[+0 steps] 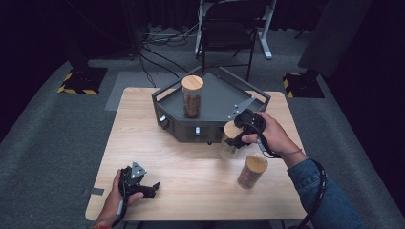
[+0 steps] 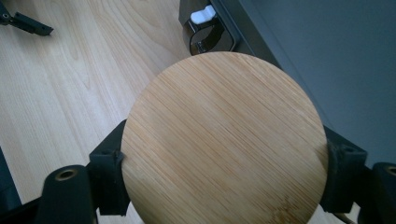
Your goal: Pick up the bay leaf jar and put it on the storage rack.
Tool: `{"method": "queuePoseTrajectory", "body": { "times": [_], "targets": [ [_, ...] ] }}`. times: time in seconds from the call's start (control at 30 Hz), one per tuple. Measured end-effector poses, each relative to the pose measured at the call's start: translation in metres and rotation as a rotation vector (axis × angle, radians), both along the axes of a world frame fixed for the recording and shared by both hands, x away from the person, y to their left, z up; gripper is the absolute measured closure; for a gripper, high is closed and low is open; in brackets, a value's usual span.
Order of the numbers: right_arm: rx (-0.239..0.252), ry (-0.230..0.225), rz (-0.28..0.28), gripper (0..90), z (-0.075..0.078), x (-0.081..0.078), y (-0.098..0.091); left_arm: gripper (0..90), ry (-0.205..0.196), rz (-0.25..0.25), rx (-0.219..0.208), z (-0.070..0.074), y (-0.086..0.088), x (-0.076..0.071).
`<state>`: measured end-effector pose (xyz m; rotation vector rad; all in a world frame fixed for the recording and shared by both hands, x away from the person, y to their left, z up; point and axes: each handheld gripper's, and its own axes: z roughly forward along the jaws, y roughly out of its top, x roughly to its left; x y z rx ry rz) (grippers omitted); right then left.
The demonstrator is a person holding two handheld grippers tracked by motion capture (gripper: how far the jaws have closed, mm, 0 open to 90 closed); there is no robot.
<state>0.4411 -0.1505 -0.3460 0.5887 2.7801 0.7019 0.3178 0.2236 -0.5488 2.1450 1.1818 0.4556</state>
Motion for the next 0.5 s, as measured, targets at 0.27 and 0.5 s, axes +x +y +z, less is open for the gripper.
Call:
{"method": "queuePoseTrajectory", "body": {
  "times": [0.27, 0.5],
  "targets": [
    [0.001, -0.022, 0.02, 23.3, 0.024, 0.0, 0.004, 0.6, 0.0, -0.003, -0.001, 0.0, 0.0, 0.0],
    [0.005, -0.031, 0.065, 23.3, 0.042, -0.003, 0.01, 0.6, 0.0, -0.004, 0.0, 0.0, 0.0, 0.0]
  ]
}}
